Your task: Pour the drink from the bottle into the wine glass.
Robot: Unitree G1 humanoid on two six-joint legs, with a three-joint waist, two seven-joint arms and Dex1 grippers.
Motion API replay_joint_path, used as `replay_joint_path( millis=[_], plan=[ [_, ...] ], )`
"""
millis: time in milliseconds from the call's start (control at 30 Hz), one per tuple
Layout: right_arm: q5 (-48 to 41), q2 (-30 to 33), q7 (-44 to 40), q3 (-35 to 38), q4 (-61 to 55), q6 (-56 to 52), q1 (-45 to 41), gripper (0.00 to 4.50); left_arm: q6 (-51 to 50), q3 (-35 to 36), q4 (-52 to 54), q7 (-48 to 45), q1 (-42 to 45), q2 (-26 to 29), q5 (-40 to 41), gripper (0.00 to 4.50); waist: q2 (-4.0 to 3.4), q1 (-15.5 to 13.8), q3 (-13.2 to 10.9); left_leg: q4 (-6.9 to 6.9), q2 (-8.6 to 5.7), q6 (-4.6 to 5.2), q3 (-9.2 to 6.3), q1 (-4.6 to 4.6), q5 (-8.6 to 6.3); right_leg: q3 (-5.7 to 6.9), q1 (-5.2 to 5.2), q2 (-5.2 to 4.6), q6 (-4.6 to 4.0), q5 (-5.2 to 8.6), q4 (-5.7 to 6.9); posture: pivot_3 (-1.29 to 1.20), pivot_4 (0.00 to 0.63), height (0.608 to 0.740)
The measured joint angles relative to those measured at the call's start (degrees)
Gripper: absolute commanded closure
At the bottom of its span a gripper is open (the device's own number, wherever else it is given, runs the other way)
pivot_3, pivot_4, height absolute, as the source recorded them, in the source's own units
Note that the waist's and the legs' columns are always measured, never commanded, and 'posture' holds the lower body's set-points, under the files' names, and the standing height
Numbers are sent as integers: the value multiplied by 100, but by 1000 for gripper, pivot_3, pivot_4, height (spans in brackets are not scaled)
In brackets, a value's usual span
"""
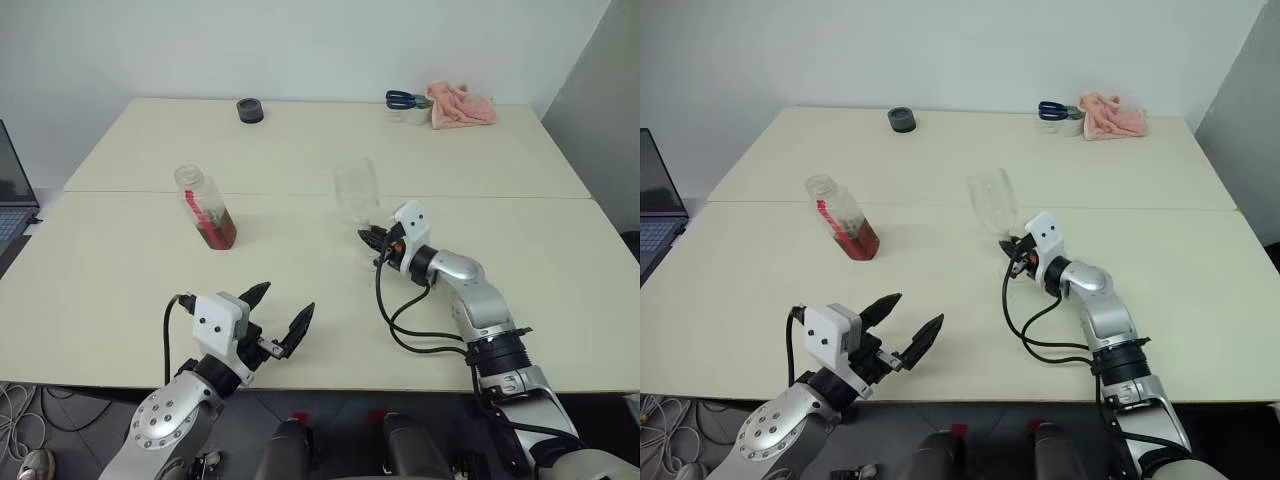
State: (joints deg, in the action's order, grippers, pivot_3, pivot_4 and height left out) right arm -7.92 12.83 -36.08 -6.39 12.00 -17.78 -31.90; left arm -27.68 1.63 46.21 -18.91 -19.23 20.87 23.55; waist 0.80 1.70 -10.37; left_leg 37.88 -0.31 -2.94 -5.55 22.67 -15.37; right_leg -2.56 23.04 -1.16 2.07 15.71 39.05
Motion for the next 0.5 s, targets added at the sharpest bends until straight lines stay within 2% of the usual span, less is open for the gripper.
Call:
replay_joint_path(
  millis=[133,200,300,400,500],
  plan=[
    [1,269,-178,-117,-200,-61,170,4393,72,-1,0,-1,-81,1,-16,0,0,3,1,-5,0,1,-1,-31,-1,1,-35,0,1,2,-7,0,150,740],
    [2,434,-294,-177,-215,-131,205,4393,88,1,0,-4,-111,8,-16,0,0,12,2,-17,1,7,3,-89,-7,0,-86,0,2,13,-19,0,150,740],
    [2,469,-339,-184,-177,-144,184,4393,105,3,0,-33,-149,14,-16,0,0,15,4,-17,2,11,1,-99,-10,1,-96,1,3,26,-18,0,150,740],
    [1,396,-304,-162,-62,-110,113,4393,139,30,0,-38,-142,19,-15,0,2,16,5,-17,2,11,2,-99,-10,0,-96,1,3,26,-17,0,150,740],
    [-11,-12,-84,-75,310,87,-79,4393,145,64,-1,-37,-76,24,-11,0,2,71,4,-17,12,11,6,-102,-10,-2,-92,8,3,25,-13,0,150,740]
  ],
)
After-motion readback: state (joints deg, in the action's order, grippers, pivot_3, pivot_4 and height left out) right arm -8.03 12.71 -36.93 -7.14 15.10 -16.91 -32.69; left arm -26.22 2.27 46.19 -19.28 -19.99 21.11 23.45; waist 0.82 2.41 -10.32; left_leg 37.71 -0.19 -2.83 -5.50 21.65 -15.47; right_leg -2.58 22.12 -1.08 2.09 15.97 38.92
